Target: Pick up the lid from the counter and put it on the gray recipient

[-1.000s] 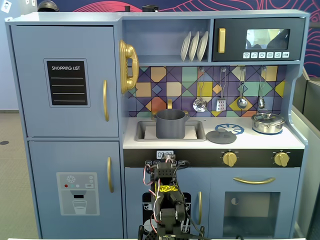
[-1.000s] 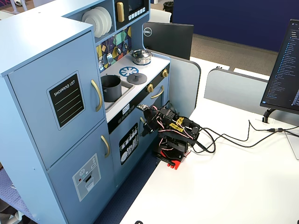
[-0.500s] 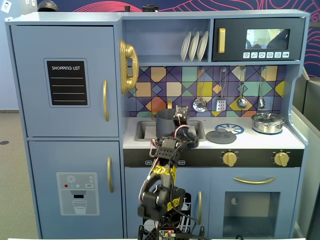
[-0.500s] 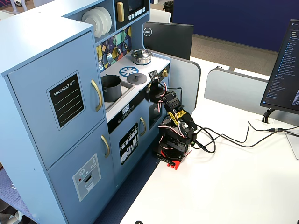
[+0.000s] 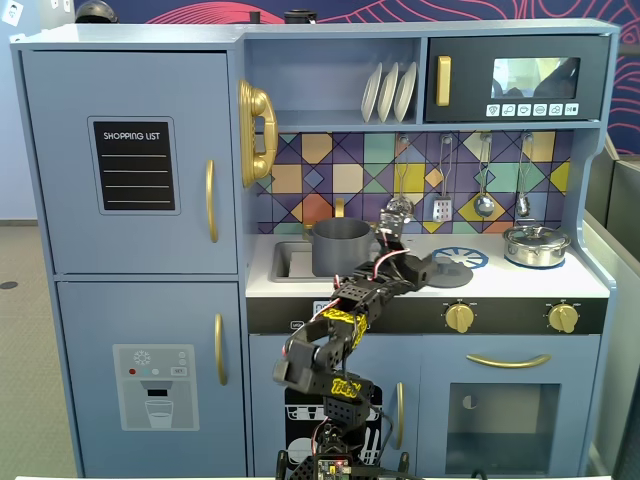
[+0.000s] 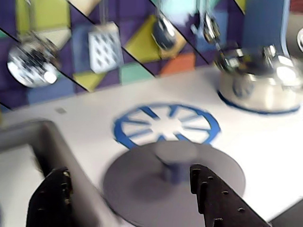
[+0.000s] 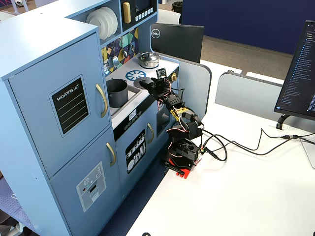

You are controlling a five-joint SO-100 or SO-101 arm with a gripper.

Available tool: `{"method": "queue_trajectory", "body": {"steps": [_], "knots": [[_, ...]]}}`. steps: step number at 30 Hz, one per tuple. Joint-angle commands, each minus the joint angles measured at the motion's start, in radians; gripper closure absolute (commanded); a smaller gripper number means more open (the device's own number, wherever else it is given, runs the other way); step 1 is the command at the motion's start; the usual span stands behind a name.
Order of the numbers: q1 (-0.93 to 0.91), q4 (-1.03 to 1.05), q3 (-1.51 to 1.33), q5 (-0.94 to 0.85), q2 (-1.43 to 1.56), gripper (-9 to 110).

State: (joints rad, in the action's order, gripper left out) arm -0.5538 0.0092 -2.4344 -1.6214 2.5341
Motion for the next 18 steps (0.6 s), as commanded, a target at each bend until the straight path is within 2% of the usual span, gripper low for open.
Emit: {"method": "queue_trajectory", "body": {"steps": [1,18], "knots": [[-0.054,-0.095,0.091,0.015,-0.114,75],[-0.034,-0.304,0.278,0.031,-0.517,77]]}}
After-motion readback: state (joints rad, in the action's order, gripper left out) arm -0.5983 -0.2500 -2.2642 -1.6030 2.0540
